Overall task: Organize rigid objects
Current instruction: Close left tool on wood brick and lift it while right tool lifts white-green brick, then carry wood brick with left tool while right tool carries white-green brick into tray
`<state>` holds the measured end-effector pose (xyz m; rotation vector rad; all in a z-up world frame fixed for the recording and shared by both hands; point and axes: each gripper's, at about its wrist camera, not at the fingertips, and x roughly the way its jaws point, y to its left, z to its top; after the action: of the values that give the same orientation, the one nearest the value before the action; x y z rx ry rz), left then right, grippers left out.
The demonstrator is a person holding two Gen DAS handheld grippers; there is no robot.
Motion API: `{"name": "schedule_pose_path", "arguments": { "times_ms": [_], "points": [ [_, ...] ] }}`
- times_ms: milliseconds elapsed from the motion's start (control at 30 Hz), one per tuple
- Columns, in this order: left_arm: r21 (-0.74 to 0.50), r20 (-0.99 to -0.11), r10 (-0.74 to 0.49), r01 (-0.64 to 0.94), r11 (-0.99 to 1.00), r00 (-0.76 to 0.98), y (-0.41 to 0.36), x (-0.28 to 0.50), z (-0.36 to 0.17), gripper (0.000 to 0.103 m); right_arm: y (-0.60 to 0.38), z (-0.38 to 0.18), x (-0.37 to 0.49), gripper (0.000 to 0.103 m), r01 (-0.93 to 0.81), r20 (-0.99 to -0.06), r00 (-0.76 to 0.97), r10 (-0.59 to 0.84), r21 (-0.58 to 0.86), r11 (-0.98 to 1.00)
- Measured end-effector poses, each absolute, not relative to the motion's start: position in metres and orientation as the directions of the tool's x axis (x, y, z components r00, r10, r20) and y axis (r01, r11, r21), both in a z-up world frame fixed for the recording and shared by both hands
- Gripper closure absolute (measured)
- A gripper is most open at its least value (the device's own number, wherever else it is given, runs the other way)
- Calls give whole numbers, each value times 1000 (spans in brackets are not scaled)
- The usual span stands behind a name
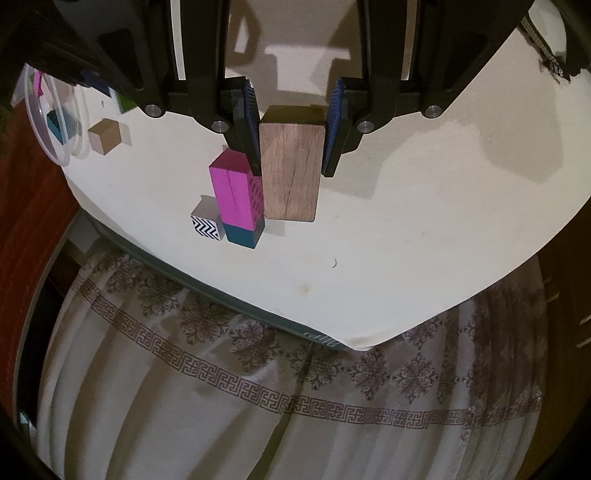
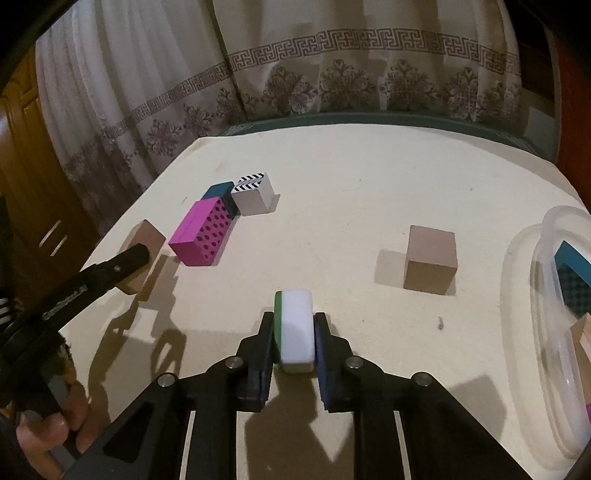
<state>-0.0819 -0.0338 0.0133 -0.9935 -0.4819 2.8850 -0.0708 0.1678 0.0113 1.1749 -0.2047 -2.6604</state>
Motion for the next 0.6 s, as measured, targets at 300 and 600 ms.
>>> {"name": "schedule_pose_path", "arguments": {
  "times_ms": [300,600],
  "points": [
    [-301,-586,145,48,-952,-797,-31,-82,15,72,197,37,-39,83,99,-647,-721,-250,261,-960],
    [-264,-593,142,25,-964,-792,-18,-72,22,72,258,59,-7,83,-45,-597,-793,-120,254,-966]
  ]
}}
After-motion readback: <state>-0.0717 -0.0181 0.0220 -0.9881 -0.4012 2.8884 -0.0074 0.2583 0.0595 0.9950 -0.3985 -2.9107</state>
